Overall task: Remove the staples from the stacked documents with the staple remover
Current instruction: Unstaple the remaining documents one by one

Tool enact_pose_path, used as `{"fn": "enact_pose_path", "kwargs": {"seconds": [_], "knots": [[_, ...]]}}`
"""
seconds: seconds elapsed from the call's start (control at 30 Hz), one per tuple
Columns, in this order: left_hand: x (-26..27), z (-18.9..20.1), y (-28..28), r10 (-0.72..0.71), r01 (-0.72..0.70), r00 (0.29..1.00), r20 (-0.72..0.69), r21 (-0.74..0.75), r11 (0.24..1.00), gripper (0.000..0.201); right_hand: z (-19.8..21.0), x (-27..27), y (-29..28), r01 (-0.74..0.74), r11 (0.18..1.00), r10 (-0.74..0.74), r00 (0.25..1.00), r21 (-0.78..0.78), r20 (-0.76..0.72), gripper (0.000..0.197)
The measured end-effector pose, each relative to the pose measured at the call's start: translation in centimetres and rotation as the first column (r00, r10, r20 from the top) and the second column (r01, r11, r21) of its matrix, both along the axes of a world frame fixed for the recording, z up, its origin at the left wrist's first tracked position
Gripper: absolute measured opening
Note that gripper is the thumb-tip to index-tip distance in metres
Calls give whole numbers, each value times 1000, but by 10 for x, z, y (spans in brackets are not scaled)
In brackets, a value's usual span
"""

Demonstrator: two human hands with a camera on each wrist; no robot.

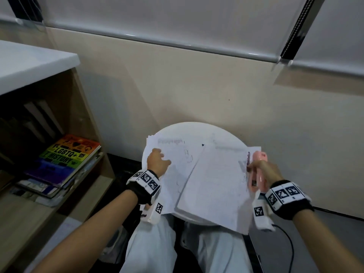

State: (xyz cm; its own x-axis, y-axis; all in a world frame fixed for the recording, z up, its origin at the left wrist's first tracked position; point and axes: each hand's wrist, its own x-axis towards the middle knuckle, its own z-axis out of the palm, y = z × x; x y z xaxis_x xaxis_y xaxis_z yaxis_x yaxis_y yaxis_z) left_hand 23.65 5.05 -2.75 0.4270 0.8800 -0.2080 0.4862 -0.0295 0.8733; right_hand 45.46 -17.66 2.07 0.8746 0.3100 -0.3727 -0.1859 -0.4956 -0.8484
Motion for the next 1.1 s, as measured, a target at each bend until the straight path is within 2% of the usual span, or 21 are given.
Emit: {"fn": "enact_pose_path", "kwargs": {"seconds": [0.07, 0.1, 0.2, 0.33, 0.43, 0.5, 0.53, 0.57, 0.63, 0.7, 0.73, 0.83, 1.1], "knots": [[-10, -27, 4, 43, -30, 951, -306, 47, 998, 61, -13, 10, 6, 5, 995, -6, 1000, -103, -10, 20], [-14, -38, 4, 62, -39, 921, -383, 68, 997, 64, -20, 15, 10, 11, 989, -12, 1000, -147, -9, 25], [-11, -59, 3, 125, -51, 875, -468, 168, 984, 76, -42, 30, 22, -16, 970, 14, 1000, -245, -10, 36], [4, -58, 7, 176, -61, 830, -529, 226, 972, 81, -70, 49, 28, -49, 942, 49, 999, -332, -10, 49], [14, -50, 8, 214, -111, 785, -581, 208, 972, 85, -62, 35, 35, -45, 869, 64, 998, -493, 23, 76], [18, -46, 8, 216, -134, 773, -596, 181, 974, 88, -56, 18, 39, -15, 855, 113, 981, -519, 158, 57], [19, -44, 9, 212, -142, 772, -600, 163, 976, 89, -55, 11, 41, -33, 884, 146, 967, -467, 207, 46], [20, -43, 10, 210, -153, 773, -598, 146, 977, 91, -56, 4, 42, -76, 924, 163, 965, -376, 204, 35], [19, -42, 12, 212, -167, 779, -590, 131, 977, 94, -64, -12, 43, -200, 961, 213, 976, -191, 49, 17], [19, -41, 13, 227, -166, 776, -588, 156, 974, 96, -73, -27, 42, -261, 956, 243, 961, -138, -132, 16], [19, -41, 13, 238, -157, 770, -592, 186, 970, 95, -78, -33, 42, -280, 950, 257, 953, -141, -161, 14], [20, -43, 9, 255, -98, 755, -604, 281, 955, 91, -88, -45, 46, -244, 959, 233, 968, -145, -90, 9], [28, -54, -5, 254, -49, 751, -610, 332, 942, 81, -93, -46, 46, -241, 960, 235, 970, -143, -59, 8]]}}
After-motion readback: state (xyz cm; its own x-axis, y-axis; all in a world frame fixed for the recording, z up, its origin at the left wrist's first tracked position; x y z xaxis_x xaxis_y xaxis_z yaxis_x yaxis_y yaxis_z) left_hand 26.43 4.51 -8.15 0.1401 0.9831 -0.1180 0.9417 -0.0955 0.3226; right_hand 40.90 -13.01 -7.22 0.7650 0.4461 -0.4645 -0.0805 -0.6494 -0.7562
